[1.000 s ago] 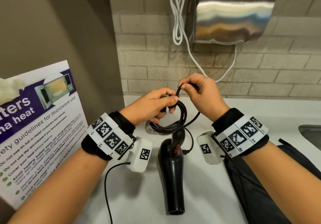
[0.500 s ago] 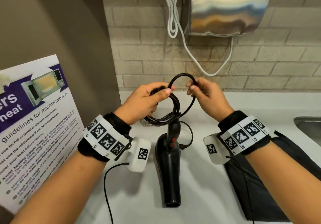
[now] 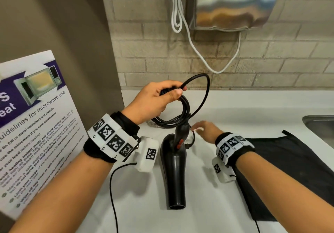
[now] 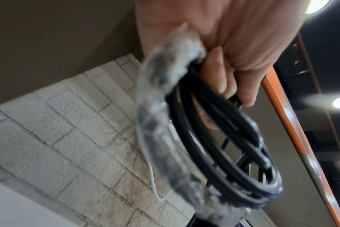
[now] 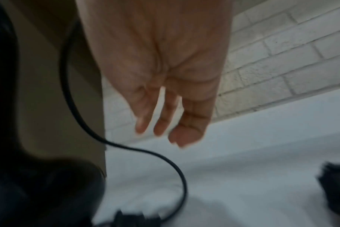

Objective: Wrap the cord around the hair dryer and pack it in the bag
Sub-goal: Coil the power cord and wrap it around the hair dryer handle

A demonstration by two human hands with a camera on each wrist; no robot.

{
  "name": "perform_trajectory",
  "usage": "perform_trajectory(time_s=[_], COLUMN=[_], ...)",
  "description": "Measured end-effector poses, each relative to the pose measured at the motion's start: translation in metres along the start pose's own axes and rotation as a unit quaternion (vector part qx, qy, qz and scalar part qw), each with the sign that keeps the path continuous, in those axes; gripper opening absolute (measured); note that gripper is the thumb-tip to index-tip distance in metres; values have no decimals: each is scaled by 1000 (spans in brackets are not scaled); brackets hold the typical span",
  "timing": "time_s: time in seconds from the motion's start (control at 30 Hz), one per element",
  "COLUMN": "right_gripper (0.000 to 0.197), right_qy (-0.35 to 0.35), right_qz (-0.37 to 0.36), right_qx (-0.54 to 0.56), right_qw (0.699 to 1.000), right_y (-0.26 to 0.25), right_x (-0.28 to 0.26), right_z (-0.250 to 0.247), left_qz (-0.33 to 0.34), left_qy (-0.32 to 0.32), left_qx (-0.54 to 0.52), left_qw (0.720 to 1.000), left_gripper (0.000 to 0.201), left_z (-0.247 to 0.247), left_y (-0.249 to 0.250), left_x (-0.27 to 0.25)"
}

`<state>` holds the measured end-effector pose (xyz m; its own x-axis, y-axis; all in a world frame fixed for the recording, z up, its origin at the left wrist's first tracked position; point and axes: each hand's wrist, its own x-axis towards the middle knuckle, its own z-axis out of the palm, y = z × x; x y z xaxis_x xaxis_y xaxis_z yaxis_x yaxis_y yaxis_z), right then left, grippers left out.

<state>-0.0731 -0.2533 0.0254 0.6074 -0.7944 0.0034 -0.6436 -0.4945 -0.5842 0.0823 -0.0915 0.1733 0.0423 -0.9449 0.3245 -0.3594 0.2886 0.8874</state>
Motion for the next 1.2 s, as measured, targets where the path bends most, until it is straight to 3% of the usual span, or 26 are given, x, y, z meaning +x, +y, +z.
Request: perform_trajectory(time_s=[0.07,0.17,0.27,0.4,0.47,0.6,0.7,0.77,0.83,0.93,1.0,1.2], right_gripper=[45,57,57,30,22,19,17,19,27,34,32,27], right_qy=[-120,-205,-220,-218,-181,-37,103,223,332,383,396,392], right_qz=[-1,10,4,34,51,81,20,-75,-208,-341,-360,-326], right_qx=[-119,-262,-294,-411,-402,-234,-102,-22,36,39,21,-122], right_qw=[986,943,930,884,896,968,989,972,919,858,844,852], right_y=[12,15,16,20,21,11,-11,-28,-47,-74,-91,-120], right_x=[1,-1,1,1,-1,-4,-15,-29,-46,-64,-68,-68], right_z=[19,30,32,24,17,-14,-38,-47,-51,-52,-51,-44], left_qz=[2,4,2,-5,-8,-28,-34,-35,-36,-30,-25,3], left_qy=[0,-5,-1,10,15,37,60,81,98,111,114,98], left_qx=[0,-4,-10,-16,-20,-37,-37,-40,-45,-41,-37,-31], left_qw=[1000,1000,1000,1000,1000,998,997,995,993,993,992,995], left_gripper=[19,19,18,18,18,18,18,18,17,15,15,18], left_z=[1,0,-4,-8,-9,-10,-12,-13,-14,-14,-12,-4], left_y=[2,3,3,3,2,-1,-2,-3,-4,-5,-6,-4], left_x=[1,1,1,1,1,4,8,11,15,19,21,20])
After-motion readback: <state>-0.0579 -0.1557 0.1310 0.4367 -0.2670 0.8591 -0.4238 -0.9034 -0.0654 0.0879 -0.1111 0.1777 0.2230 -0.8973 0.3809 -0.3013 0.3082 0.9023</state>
